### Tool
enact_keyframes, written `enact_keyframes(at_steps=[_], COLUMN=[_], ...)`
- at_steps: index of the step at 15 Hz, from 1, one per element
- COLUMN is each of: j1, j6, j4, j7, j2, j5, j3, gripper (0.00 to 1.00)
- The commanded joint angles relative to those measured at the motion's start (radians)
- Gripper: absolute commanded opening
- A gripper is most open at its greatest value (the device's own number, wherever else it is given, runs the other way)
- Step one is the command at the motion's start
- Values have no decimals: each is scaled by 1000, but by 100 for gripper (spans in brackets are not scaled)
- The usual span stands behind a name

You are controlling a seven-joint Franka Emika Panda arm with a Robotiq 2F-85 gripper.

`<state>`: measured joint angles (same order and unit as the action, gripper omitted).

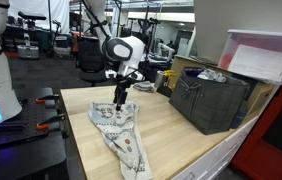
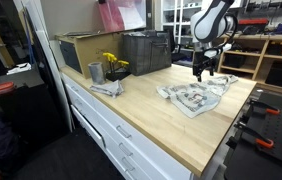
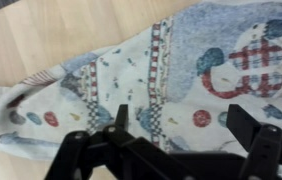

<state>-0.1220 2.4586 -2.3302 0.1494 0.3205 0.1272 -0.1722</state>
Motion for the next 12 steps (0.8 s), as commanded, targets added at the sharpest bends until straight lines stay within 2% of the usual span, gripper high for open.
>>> enact_keyframes(at_steps=[1, 6, 12], j1=[7, 62, 133], j6=[-29, 2, 39], j4=[5, 16, 40], j7=[-63, -55, -23], j2=[0, 44, 132], j5=[-93, -155, -161], j3=[66, 148, 184], gripper=[100, 100, 100])
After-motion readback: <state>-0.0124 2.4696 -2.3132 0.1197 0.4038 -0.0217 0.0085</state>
